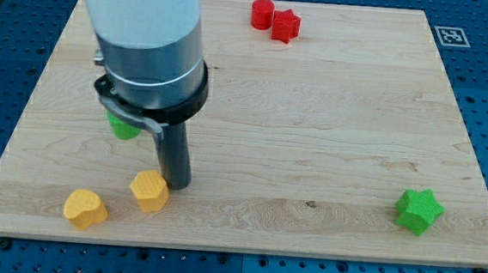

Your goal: Move the green circle closer to the green star

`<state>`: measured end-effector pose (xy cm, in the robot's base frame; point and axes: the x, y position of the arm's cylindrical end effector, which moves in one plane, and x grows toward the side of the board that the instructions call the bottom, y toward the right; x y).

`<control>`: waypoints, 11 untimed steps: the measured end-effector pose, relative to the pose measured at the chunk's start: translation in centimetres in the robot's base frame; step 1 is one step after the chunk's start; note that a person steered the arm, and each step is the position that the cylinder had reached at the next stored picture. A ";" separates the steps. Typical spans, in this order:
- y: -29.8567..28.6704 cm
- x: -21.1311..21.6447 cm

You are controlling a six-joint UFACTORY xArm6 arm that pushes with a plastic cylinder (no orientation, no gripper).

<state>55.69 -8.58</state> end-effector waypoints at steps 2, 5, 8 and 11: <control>-2.9 -2.0; -12.0 -9.3; -5.3 -7.9; -0.7 -4.9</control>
<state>50.83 -9.23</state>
